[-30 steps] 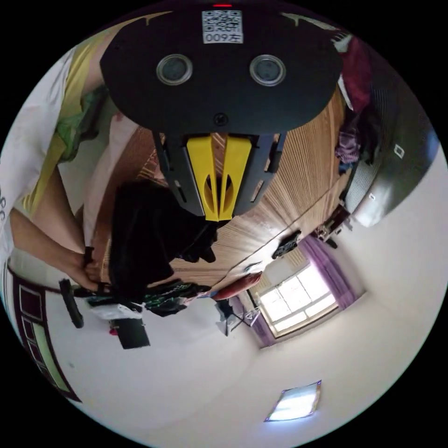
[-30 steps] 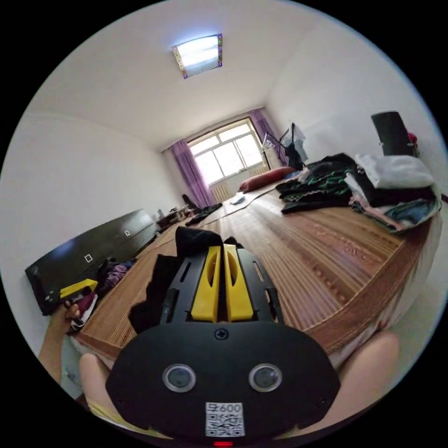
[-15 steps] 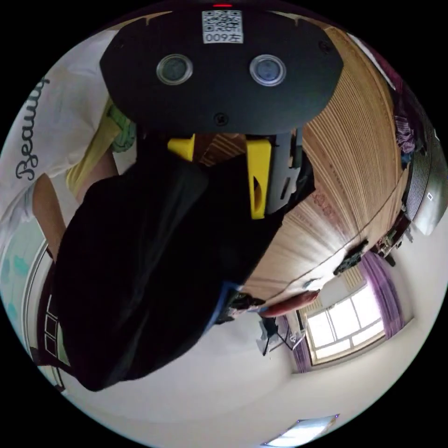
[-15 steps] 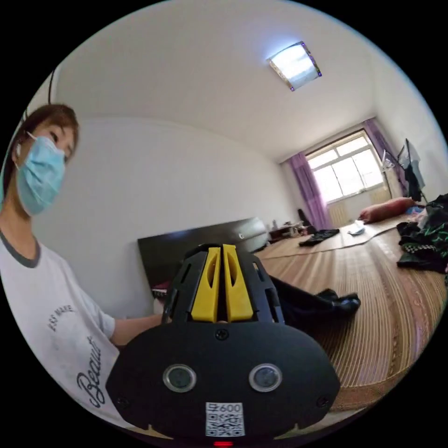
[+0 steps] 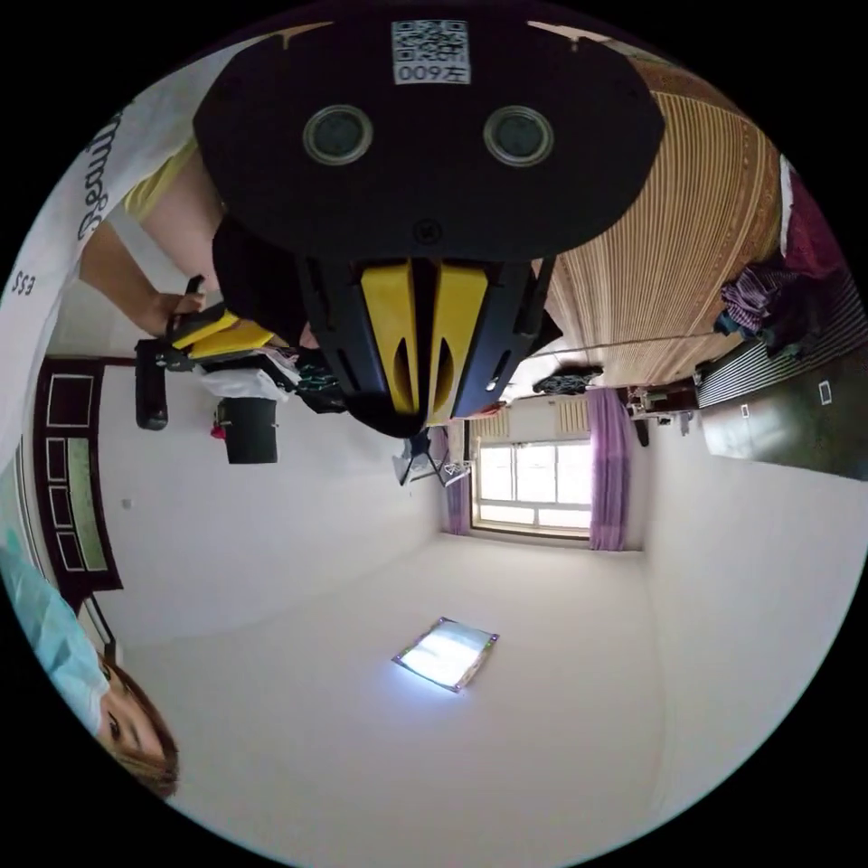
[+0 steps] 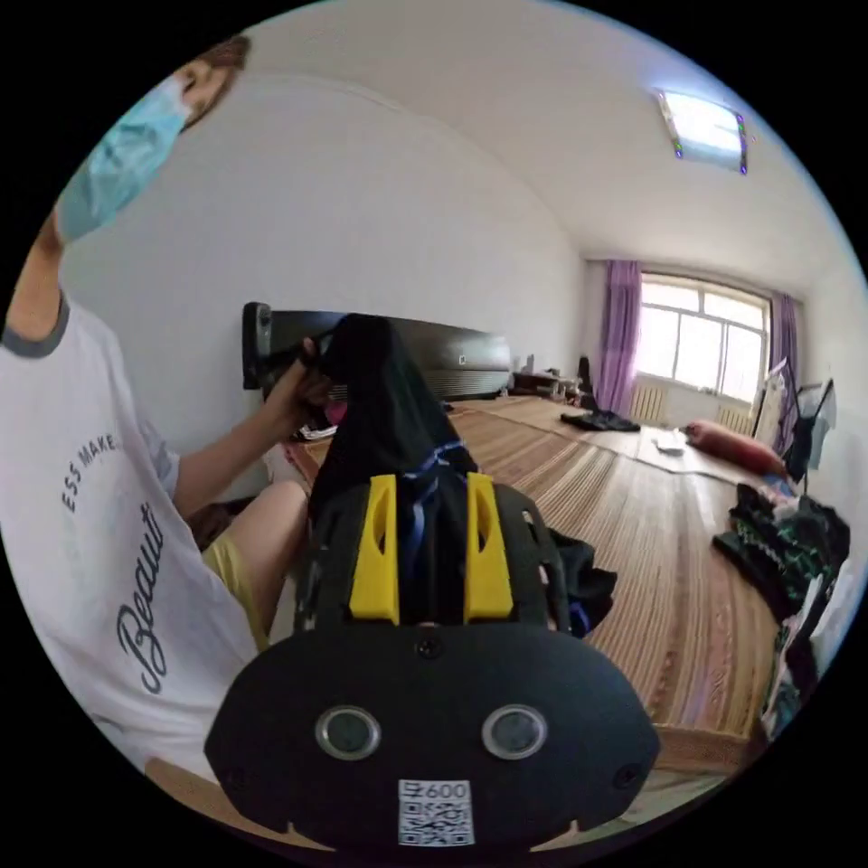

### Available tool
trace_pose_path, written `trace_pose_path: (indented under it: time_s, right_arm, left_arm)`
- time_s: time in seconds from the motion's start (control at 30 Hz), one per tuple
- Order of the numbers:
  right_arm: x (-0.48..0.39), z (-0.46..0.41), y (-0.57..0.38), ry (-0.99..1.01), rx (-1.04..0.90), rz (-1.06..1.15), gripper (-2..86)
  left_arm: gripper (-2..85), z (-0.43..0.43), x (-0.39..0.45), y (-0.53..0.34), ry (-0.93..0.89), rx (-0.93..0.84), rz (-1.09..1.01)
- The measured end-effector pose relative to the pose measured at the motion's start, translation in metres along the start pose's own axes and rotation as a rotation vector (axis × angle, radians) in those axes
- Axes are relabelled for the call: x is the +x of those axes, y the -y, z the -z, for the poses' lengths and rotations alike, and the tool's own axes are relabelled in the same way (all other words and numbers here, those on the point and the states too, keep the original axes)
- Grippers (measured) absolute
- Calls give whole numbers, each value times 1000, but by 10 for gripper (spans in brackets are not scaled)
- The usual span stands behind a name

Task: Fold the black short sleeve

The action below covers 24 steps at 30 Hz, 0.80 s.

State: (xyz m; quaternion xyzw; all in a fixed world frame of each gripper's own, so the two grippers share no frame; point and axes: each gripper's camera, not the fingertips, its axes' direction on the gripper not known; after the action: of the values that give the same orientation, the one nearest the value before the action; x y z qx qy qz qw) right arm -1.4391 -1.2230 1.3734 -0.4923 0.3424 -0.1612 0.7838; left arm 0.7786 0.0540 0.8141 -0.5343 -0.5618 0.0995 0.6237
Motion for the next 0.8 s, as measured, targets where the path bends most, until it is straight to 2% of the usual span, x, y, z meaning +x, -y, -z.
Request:
trace_pose_path:
  time_s: [0.1, 0.17, 0.27, 0.3, 0.4, 0.5, 0.57, 0.63, 0.7, 0.77, 0.8]
  right_arm:
    - [-14, -7, 11, 34, 98, -20, 119]
    - [-47, -6, 12, 176, 149, 173, 124]
    - [-68, -32, 22, 217, 28, 216, 128]
    - [-69, -38, 25, 190, 5, 198, 129]
    - [-56, -68, 37, 69, 19, 53, 131]
    - [-38, -89, 55, -12, 114, -96, 120]
    - [-29, -100, 67, -133, 127, -119, 94]
    - [-20, -106, 71, -269, 88, -109, 20]
    - [3, -105, 70, -334, 48, -171, 5]
    - [53, -84, 52, -333, 90, -371, -3]
    - [68, -77, 45, -322, 112, -432, -4]
  left_arm:
    - [13, 1, -8, -8, 76, -27, 32]
    - [13, -4, -15, -14, 254, -95, 126]
    - [13, -12, -13, -17, 437, -76, 113]
    - [13, -14, -14, -15, 428, -66, 127]
    - [16, -36, 5, -6, 169, -19, 113]
    - [20, -75, 75, -2, -65, -74, -85]
    - [27, -99, 138, -9, -207, -144, -322]
    - [38, -112, 158, -16, -141, -221, -318]
    - [75, -118, 163, -21, -72, -261, -308]
    - [156, -120, 149, -27, -41, -304, -211]
    - [160, -120, 144, -31, -57, -312, -186]
